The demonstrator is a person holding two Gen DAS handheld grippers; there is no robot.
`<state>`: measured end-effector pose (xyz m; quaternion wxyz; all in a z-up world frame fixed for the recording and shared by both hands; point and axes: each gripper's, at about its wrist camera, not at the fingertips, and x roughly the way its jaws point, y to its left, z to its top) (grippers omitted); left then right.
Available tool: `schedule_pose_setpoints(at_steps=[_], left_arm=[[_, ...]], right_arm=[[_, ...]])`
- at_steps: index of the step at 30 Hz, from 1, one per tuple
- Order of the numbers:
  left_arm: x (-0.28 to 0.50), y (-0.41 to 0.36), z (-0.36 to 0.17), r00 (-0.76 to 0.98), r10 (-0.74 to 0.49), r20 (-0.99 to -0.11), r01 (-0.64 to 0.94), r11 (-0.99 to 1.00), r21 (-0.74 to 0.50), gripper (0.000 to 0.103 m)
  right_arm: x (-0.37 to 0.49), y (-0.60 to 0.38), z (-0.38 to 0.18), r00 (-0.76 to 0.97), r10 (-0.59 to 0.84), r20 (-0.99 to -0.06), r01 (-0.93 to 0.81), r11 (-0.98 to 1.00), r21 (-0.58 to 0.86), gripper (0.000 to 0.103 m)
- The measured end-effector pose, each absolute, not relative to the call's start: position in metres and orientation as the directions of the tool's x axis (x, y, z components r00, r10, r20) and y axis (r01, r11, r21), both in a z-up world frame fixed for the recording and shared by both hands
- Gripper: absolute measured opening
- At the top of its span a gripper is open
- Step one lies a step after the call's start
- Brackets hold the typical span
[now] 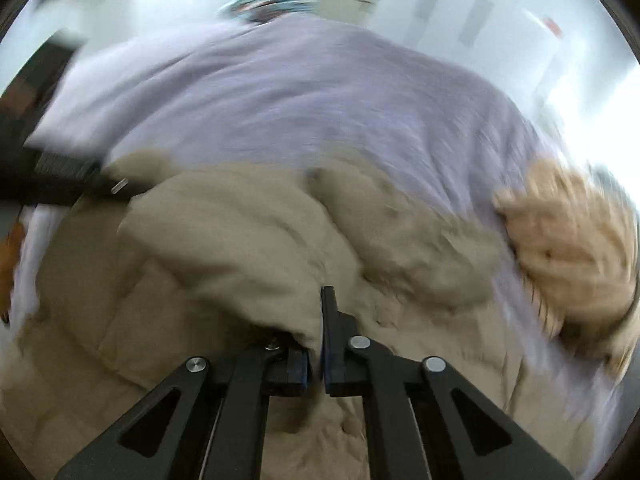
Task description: Fold large clothes
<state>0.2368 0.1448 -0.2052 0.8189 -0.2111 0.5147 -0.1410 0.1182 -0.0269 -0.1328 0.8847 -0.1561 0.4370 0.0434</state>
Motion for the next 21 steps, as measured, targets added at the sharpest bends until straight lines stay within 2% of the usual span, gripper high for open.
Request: schedule_pose_setpoints(at_steps=[3, 5, 6, 9, 10, 11, 12, 13, 15, 16, 20, 21], left_arm=[[0.226, 0.12, -0.186, 0.497, -0.326, -0.805, 0.149, 0.945, -0.291, 0.023], [0.227, 0.111, -0.188, 0.507, -0.273, -0.817, 0.185, 0.961, -0.206, 0.022], [0.229, 0.11, -0.193, 0.501, -0.262, -0.825, 0.185, 0.963, -0.194, 0.023], [0.239, 0.11, -0.206, 0.491, -0.227, -0.841, 0.132, 0.974, -0.186, 0.023], [0.241, 0.111, -0.208, 0.493, -0.215, -0.843, 0.113, 0.977, -0.183, 0.031], [0.243, 0.111, -0.207, 0.497, -0.187, -0.847, 0.09, 0.982, -0.164, 0.041], [0.243, 0.113, -0.204, 0.512, -0.118, -0.851, 0.052, 0.993, -0.106, 0.068], [0.237, 0.117, -0.201, 0.531, -0.068, -0.844, 0.027, 0.998, -0.063, 0.08], [0.231, 0.131, -0.188, 0.562, -0.048, -0.826, 0.018, 0.999, -0.046, 0.08], [0.23, 0.137, -0.182, 0.561, -0.054, -0.826, 0.017, 0.998, -0.054, 0.08], [0.215, 0.155, -0.157, 0.574, -0.083, -0.815, 0.03, 0.996, -0.08, 0.077], [0.209, 0.153, -0.152, 0.572, -0.107, -0.813, 0.055, 0.994, -0.092, 0.065]], right_arm=[[0.117, -0.082, -0.133, 0.578, 0.003, -0.816, -0.032, 0.999, -0.019, 0.005], [0.111, -0.138, -0.156, 0.505, 0.126, -0.854, 0.167, 0.956, 0.241, 0.005], [0.106, -0.163, -0.173, 0.473, 0.199, -0.858, 0.269, 0.895, 0.355, 0.005], [0.092, -0.203, -0.211, 0.451, 0.328, -0.83, 0.429, 0.735, 0.524, 0.006], [0.088, -0.209, -0.216, 0.458, 0.361, -0.812, 0.443, 0.7, 0.561, 0.006], [0.086, -0.213, -0.218, 0.464, 0.382, -0.799, 0.446, 0.679, 0.583, 0.006], [0.085, -0.216, -0.218, 0.464, 0.391, -0.795, 0.448, 0.671, 0.591, 0.008], [0.085, -0.218, -0.216, 0.457, 0.391, -0.799, 0.449, 0.673, 0.587, 0.011], [0.081, -0.226, -0.208, 0.446, 0.367, -0.816, 0.455, 0.692, 0.56, 0.028], [0.079, -0.23, -0.205, 0.447, 0.352, -0.822, 0.461, 0.697, 0.549, 0.031], [0.061, -0.251, -0.174, 0.477, 0.218, -0.851, 0.479, 0.747, 0.461, 0.031], [0.059, -0.252, -0.167, 0.488, 0.203, -0.849, 0.46, 0.767, 0.448, 0.029]])
